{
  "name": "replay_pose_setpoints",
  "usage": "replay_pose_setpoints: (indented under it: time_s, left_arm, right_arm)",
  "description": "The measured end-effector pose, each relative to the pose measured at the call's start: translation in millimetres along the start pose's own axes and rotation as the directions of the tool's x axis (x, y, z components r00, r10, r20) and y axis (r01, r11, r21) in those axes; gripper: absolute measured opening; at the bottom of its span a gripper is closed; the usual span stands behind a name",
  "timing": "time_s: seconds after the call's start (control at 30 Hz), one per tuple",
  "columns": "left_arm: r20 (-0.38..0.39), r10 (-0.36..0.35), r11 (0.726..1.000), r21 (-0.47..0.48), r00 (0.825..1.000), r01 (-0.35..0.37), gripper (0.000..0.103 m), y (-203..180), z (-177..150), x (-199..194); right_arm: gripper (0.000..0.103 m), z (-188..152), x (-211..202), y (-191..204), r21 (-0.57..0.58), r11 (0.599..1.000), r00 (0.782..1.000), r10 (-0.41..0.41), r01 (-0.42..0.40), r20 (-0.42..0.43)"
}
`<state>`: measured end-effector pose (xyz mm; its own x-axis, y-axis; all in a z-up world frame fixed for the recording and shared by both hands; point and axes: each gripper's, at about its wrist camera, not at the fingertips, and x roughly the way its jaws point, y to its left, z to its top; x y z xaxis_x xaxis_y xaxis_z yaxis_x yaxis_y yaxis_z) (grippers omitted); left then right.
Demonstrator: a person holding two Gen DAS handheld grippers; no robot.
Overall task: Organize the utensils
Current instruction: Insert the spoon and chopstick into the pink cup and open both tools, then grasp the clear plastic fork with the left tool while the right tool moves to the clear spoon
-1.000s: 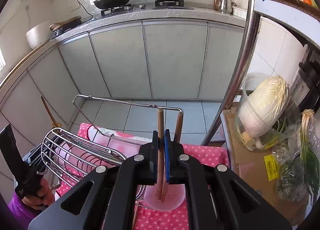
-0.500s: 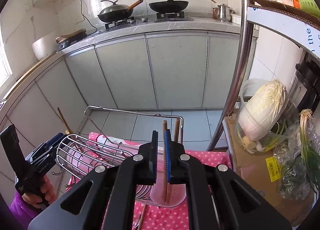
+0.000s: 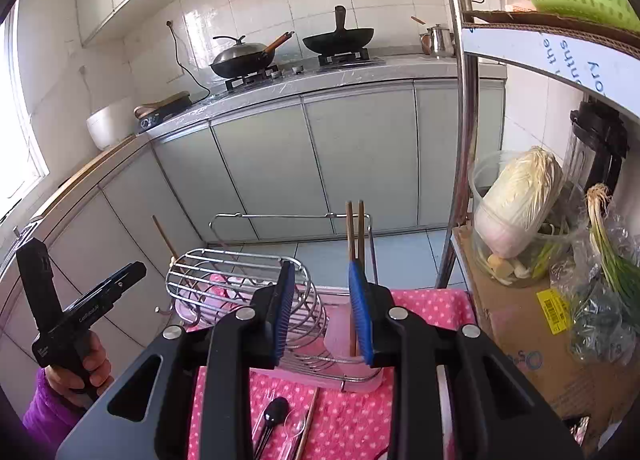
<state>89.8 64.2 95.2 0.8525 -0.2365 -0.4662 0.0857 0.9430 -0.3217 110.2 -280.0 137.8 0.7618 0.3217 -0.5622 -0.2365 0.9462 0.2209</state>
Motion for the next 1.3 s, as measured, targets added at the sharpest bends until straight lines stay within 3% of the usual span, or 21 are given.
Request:
replay_pose_setpoints:
  time_s: [0.1,0.23,0.5,0.6,0.67,0.73,0.93,1.13,1.3]
  left_arm:
    - [-0.037,-0.031,0.999,-0.023,0.999,0.03,0.045,1,-15,-10]
    - [-0.11,-0.049,0.999,-0.029,0.993,0.046,0.045,-3,-38,-14]
    - [-0.267,-0.033,0.996,0.07,0.963,0.053,0.045,-22,-100,-3]
    - [-0.346,-0.036,0.996,0.06,0.938,0.06,0.041,-22,-125,10]
    - [-0.425,-0.042,0.998,0.026,0.904,0.058,0.037,-19,-141,24]
    - [-0.488,-0.058,0.998,-0.007,0.871,0.062,0.023,-17,-156,38]
    - [-0.633,-0.008,1.0,0.008,0.774,0.016,0.017,-21,-193,77]
    - [-0.66,0.089,0.994,0.103,0.746,-0.028,0.017,-34,-210,101]
    - [-0.653,0.132,0.988,0.151,0.746,-0.043,0.016,-48,-213,111]
  right_arm:
    - [0.028,-26,-8,0,0.007,1.0,1.0,-0.021,0.021,0.001]
    - [0.028,-61,-3,-5,0.055,0.998,0.999,0.014,-0.011,-0.046]
    - [0.028,-128,27,-15,0.151,0.987,0.98,0.079,-0.052,-0.18]
    - [0.028,-152,38,-18,0.188,0.98,0.968,0.107,-0.064,-0.228]
    - [0.028,-167,44,-21,0.22,0.972,0.957,0.138,-0.081,-0.257]
    - [0.028,-179,49,-24,0.25,0.964,0.946,0.166,-0.096,-0.279]
    - [0.028,-192,53,-33,0.276,0.956,0.941,0.182,-0.101,-0.286]
    - [0.028,-193,51,-38,0.293,0.949,0.939,0.2,-0.116,-0.279]
    - [0.028,-196,53,-43,0.31,0.943,0.936,0.21,-0.119,-0.282]
